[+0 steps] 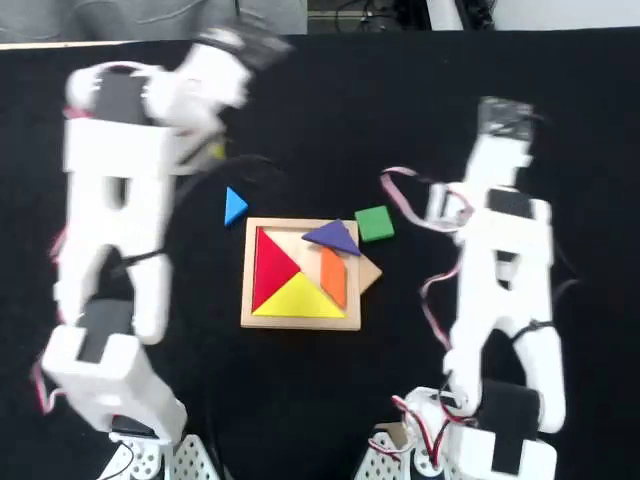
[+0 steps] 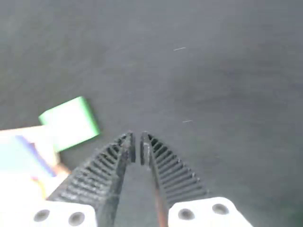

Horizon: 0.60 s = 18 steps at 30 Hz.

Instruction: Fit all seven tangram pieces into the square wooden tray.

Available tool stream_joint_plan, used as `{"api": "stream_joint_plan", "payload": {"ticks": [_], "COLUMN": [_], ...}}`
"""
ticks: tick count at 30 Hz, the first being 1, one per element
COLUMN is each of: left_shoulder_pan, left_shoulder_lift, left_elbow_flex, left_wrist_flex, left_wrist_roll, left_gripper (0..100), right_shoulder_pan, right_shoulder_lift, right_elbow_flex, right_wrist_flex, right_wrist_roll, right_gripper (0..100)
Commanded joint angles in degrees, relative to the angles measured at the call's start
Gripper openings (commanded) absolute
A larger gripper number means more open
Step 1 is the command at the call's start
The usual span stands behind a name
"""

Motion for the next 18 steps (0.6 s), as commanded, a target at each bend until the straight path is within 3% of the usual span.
{"api": "stream_joint_plan", "payload": {"ticks": [1, 5, 12, 18], "left_shoulder_pan": [-11.5, -17.3, -22.5, -20.6], "left_shoulder_lift": [-7.0, -10.1, -30.2, -46.0], "left_elbow_flex": [11.5, 34.0, 76.8, 97.0], "left_wrist_flex": [0.5, -5.2, -36.2, -49.7], "left_wrist_roll": [9.0, 11.6, 21.2, 28.5], "left_gripper": [5, 3, 3, 3], "right_shoulder_pan": [-10.3, -18.7, -16.4, -16.7], "right_shoulder_lift": [-2.9, 0.2, 11.6, 15.8], "right_elbow_flex": [-0.2, -0.4, -4.8, -5.3], "right_wrist_flex": [1.0, 0.8, -0.4, -0.5], "right_wrist_roll": [1.9, 7.6, 7.6, 8.3], "right_gripper": [4.1, 1.2, 1.1, 1.1]}}
